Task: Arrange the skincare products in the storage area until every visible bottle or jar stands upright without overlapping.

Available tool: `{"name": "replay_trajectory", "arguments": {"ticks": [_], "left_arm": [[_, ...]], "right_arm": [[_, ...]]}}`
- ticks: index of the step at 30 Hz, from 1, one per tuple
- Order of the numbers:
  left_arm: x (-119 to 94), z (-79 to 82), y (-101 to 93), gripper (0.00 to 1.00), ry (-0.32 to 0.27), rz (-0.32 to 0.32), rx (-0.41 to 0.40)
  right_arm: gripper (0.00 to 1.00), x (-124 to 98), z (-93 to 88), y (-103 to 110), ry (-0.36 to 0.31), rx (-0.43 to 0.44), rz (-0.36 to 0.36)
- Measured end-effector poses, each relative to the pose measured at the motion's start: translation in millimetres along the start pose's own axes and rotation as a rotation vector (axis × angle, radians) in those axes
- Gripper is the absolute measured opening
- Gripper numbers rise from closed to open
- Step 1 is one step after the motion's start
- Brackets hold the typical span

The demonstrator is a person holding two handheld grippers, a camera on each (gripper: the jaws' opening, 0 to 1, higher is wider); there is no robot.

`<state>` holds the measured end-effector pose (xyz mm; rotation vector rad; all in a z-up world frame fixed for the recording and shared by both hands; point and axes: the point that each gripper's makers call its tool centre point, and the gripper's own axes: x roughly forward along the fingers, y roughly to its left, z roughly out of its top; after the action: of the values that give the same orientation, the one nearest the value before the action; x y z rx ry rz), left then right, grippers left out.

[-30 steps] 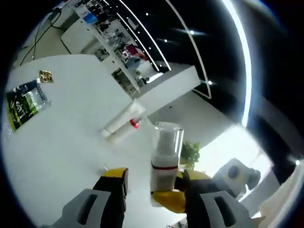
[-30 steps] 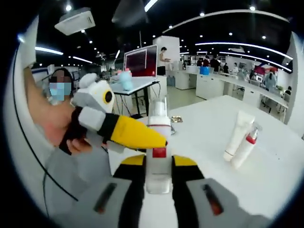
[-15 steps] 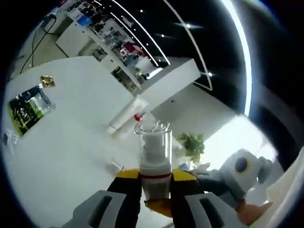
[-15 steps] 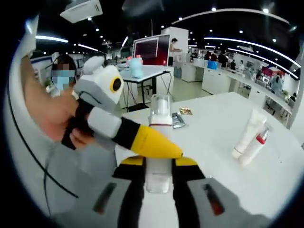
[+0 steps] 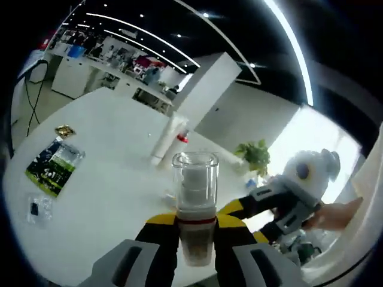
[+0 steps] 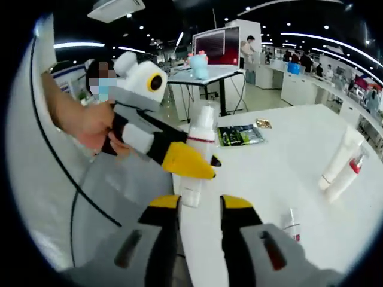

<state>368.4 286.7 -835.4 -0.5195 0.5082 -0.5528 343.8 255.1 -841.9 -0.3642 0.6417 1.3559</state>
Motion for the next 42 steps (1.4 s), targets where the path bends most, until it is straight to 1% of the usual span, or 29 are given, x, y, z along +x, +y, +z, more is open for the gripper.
{"name": "replay_trajectory", "arguments": {"ticks": [3, 4, 6, 7, 8, 9, 12, 16, 18, 21, 24, 26, 28, 30, 31, 32, 34, 35, 39, 41, 42], "left_arm": [[-3.2, -2.2, 4.3, 0.22, 0.006, 0.007, 0.011], [-3.2, -3.4, 4.7, 0.22, 0.010, 0.007, 0.021], [-3.0, -5.7, 5.8, 0.22, 0.018, 0.007, 0.035], [-2.8, -7.6, 5.7, 0.22, 0.025, 0.000, 0.034], [-2.4, -9.4, 5.1, 0.22, 0.031, -0.009, 0.031], [-2.3, -9.7, 5.0, 0.22, 0.032, -0.009, 0.034], [-2.1, -12.2, 0.9, 0.22, 0.046, -0.036, 0.056], [-0.7, -19.1, -7.8, 0.22, 0.081, -0.079, 0.087], [0.4, -23.2, -12.9, 0.22, 0.101, -0.101, 0.106], [1.4, -26.1, -19.5, 0.22, 0.110, -0.130, 0.123], [2.5, -29.2, -25.4, 0.22, 0.120, -0.157, 0.152], [2.0, -30.5, -31.0, 0.22, 0.124, -0.182, 0.178], [1.3, -31.1, -34.1, 0.22, 0.128, -0.195, 0.192], [0.7, -33.1, -37.2, 0.22, 0.137, -0.215, 0.221], [0.0, -34.1, -39.1, 0.22, 0.142, -0.227, 0.243], [-0.9, -36.2, -42.4, 0.22, 0.151, -0.246, 0.270], [-2.9, -41.3, -44.5, 0.22, 0.179, -0.256, 0.315], [-3.0, -41.4, -44.0, 0.22, 0.179, -0.255, 0.332], [-5.1, -39.9, -46.2, 0.22, 0.182, -0.279, 0.346], [-4.6, -37.9, -45.0, 0.22, 0.182, -0.277, 0.347], [-3.2, -37.5, -43.1, 0.22, 0.192, -0.268, 0.347]], "right_arm": [[0.28, -7.1, 10.1, -3.3, -0.049, 0.063, 0.017], [0.28, -8.9, 17.2, -2.5, -0.084, 0.092, 0.033], [0.29, -10.8, 25.8, -1.6, -0.124, 0.128, 0.056], [0.29, -11.3, 32.6, 1.4, -0.157, 0.166, 0.087], [0.29, -10.8, 36.3, 3.4, -0.169, 0.191, 0.109], [0.29, -10.0, 39.3, 3.8, -0.182, 0.200, 0.115], [0.29, -4.7, 45.0, 8.0, -0.191, 0.206, 0.138], [0.35, -1.5, 52.6, 12.7, -0.208, 0.207, 0.161], [0.36, -0.4, 56.6, 14.6, -0.217, 0.210, 0.172], [0.35, 0.8, 60.5, 18.0, -0.213, 0.199, 0.180], [0.35, 2.7, 58.4, 19.8, -0.187, 0.175, 0.174], [0.34, 4.9, 50.3, 19.4, -0.142, 0.157, 0.160], [0.33, 5.4, 47.0, 23.6, -0.129, 0.134, 0.170], [0.32, 7.3, 40.2, 26.6, -0.095, 0.117, 0.163], [0.31, 8.2, 36.9, 27.6, -0.082, 0.104, 0.163], [0.27, 8.2, 33.4, 31.2, -0.068, 0.089, 0.172], [0.24, 7.8, 31.8, 34.2, -0.068, 0.079, 0.168], [0.24, 7.5, 31.6, 34.9, -0.069, 0.082, 0.167], [0.22, 5.0, 33.9, 35.8, -0.071, 0.074, 0.143], [0.21, 6.0, 35.6, 33.5, -0.082, 0.080, 0.127], [0.21, 7.0, 36.0, 31.8, -0.088, 0.085, 0.116]]}}
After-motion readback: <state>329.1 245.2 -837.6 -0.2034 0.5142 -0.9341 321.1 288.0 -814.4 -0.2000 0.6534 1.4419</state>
